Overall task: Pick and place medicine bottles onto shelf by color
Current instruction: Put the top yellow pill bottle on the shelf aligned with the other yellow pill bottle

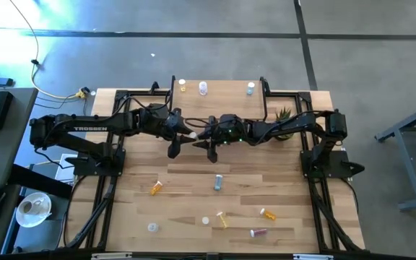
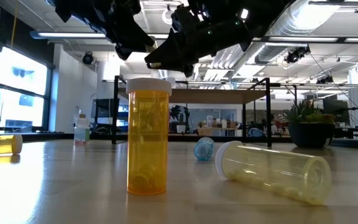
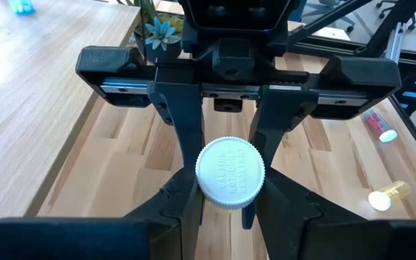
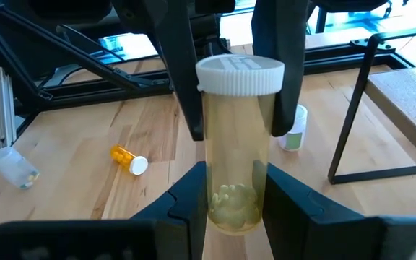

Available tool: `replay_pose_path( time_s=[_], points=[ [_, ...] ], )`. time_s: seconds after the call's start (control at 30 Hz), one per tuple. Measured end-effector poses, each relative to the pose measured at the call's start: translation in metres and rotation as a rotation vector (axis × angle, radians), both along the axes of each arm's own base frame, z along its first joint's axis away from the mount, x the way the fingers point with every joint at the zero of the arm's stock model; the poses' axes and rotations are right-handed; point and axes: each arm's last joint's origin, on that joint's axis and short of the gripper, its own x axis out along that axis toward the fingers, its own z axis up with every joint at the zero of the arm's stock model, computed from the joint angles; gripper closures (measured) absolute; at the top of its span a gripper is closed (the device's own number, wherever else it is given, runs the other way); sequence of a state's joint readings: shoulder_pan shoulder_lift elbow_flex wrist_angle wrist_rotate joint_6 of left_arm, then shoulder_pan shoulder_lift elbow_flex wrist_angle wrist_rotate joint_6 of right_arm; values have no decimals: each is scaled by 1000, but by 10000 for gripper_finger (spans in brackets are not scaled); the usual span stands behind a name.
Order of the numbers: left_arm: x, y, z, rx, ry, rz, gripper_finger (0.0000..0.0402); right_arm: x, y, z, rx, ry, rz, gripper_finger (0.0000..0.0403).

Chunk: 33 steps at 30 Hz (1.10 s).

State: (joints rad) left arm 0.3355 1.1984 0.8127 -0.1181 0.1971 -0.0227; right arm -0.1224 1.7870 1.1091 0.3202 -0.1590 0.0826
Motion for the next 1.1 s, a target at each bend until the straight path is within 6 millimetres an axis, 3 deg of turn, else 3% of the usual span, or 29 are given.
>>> replay_pose_path(
  time_s=[0.53,0.9,1.1],
  points=[
    [0,0,1,6,-4,1,298,1,-2,2,-43,-27,-32,302],
    [-1,1,0,24,18,50,298,-3,-6,5,-46,-6,-91,212],
    [-6,11,-2,32,43,88,298,-14,-10,21,-60,7,-101,201]
  ],
)
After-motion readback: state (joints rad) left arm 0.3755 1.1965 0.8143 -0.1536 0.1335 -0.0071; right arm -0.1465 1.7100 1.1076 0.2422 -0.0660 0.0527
